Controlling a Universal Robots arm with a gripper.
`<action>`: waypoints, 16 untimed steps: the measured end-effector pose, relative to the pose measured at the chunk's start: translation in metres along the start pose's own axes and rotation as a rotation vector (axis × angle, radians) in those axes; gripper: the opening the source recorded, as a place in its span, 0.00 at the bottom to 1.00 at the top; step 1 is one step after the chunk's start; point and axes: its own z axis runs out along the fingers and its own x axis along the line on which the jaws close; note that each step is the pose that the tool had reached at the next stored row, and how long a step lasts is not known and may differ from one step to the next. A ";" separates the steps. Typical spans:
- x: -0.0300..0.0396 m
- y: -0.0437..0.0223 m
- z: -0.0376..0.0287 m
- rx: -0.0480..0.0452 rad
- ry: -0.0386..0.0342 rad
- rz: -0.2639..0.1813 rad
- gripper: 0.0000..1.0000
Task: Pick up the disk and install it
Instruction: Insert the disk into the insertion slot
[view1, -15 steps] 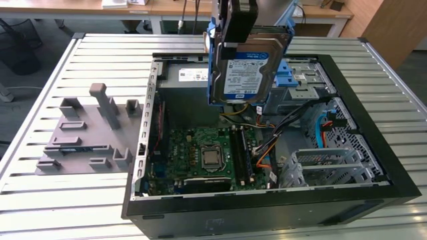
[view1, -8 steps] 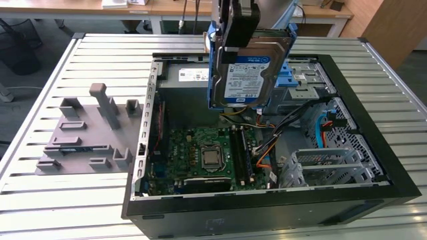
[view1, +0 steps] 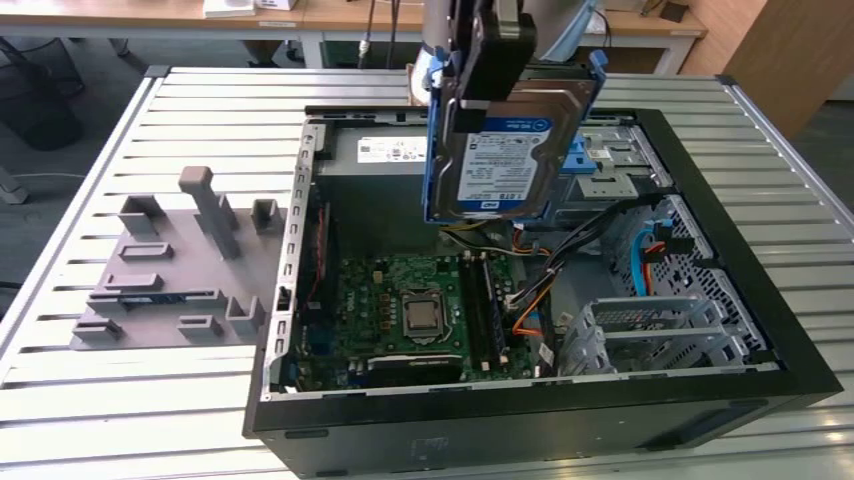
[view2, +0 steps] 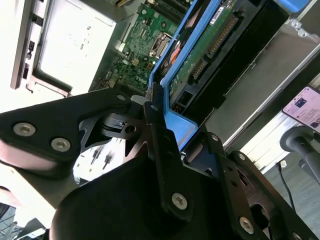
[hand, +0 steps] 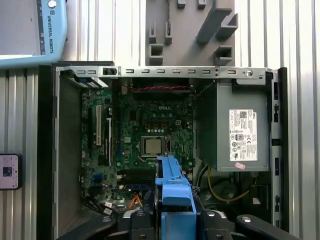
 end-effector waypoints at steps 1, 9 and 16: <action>0.0000 -0.0034 0.0000 -0.0001 -0.0001 0.000 0.37; 0.0064 -0.0107 0.0003 -0.0003 -0.0001 0.000 0.37; 0.0237 -0.0109 0.0000 -0.0003 -0.0001 0.000 0.37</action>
